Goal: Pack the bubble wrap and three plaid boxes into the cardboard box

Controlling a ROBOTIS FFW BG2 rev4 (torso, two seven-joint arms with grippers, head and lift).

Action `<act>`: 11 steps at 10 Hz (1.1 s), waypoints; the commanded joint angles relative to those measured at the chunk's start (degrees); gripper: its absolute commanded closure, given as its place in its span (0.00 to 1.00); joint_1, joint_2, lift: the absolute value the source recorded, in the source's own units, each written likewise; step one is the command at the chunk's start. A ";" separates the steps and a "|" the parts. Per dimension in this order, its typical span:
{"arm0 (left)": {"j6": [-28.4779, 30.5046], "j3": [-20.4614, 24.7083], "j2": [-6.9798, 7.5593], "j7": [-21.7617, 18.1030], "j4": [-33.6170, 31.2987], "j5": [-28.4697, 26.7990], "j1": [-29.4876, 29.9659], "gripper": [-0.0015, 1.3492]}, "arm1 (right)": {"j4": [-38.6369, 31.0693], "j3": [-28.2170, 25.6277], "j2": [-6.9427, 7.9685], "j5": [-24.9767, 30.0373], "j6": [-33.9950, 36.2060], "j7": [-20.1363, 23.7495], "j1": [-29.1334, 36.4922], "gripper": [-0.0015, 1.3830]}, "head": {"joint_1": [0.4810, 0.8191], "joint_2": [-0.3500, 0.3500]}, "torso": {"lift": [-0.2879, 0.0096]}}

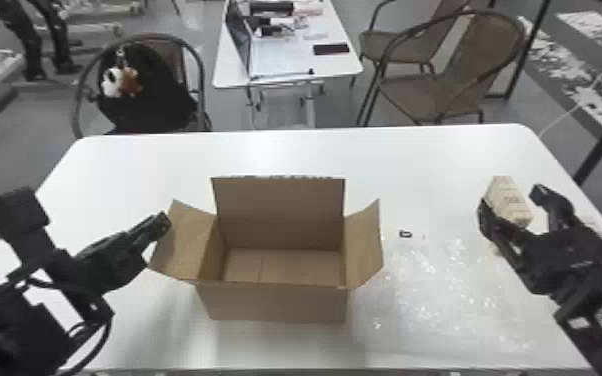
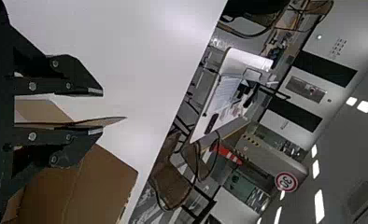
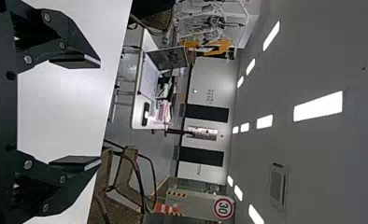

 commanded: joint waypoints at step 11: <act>-0.19 0.59 -0.15 -0.08 -0.79 -0.99 0.13 0.90 | 2.15 0.18 -0.34 -3.06 3.47 -0.09 0.54 0.37 | 0.63 0.61 | 0.47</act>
